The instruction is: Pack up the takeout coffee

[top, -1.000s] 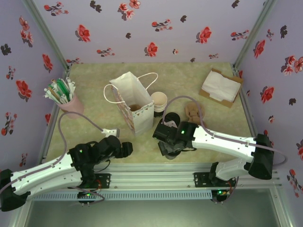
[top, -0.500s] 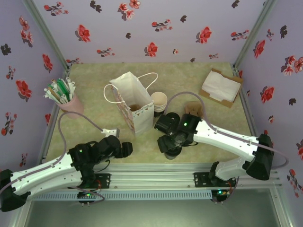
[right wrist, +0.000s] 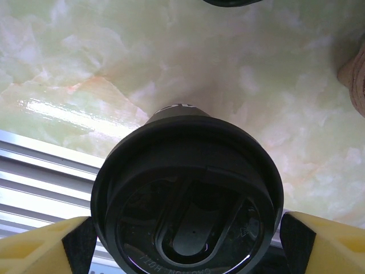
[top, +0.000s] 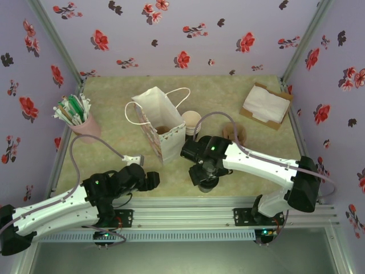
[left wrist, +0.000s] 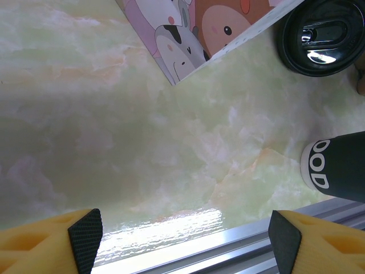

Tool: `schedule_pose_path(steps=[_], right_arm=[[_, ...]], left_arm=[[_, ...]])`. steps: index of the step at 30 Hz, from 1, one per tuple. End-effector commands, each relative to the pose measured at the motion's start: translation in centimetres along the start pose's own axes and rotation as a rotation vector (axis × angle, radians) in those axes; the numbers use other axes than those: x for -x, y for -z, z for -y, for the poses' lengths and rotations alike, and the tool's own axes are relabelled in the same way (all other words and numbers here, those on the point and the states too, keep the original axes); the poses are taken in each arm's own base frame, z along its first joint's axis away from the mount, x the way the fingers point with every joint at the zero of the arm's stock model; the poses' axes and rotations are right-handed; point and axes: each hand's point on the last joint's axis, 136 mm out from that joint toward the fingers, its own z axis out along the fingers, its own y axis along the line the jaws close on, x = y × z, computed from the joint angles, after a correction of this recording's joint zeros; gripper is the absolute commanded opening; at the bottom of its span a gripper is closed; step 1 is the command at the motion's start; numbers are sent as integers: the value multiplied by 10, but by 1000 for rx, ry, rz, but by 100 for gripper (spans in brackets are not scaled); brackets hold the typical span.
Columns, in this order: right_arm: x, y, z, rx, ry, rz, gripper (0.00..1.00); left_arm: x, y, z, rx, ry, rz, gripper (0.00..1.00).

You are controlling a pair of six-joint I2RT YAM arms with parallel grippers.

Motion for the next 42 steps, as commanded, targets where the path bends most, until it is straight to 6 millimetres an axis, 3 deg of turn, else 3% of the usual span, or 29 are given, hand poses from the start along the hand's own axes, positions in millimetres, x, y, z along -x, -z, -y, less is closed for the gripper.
schedule_pose_path(steps=[1, 24, 42], right_arm=[[3, 3, 7, -41, 7, 3, 85], [3, -10, 7, -15, -34, -6, 78], [-2, -15, 10, -5, -55, -17, 78]], left_arm=[[10, 9, 4, -9, -6, 26, 79], [12, 9, 5, -11, -5, 30, 79], [11, 8, 5, -12, -1, 30, 79]])
